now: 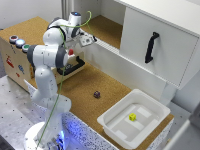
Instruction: Put the pink object on top of the drawer
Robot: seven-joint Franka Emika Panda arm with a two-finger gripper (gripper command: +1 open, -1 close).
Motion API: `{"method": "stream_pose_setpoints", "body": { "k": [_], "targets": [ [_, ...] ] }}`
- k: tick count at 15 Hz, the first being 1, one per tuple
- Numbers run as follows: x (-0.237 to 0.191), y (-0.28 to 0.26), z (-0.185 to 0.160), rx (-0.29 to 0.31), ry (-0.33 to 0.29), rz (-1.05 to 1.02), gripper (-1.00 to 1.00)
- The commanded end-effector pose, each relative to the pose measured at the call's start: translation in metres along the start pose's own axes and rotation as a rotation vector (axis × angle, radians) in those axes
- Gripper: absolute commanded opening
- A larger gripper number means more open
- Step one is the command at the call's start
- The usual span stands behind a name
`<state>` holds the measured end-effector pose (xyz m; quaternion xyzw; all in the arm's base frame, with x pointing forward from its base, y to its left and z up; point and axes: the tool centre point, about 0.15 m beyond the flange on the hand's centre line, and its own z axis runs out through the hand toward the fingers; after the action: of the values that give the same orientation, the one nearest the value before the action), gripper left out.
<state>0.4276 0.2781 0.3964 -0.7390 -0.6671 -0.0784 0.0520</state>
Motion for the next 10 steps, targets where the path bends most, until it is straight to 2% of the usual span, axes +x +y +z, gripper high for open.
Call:
{"method": "stream_pose_setpoints", "body": {
  "k": [1, 5, 10],
  "targets": [
    [0.004, 0.002, -0.048, -0.059, 0.009, -0.09, -1.0],
    [0.031, -0.002, -0.067, -0.058, 0.011, -0.156, -1.0],
    [0.082, -0.014, -0.059, -0.027, 0.011, -0.229, -1.0]
  ]
}}
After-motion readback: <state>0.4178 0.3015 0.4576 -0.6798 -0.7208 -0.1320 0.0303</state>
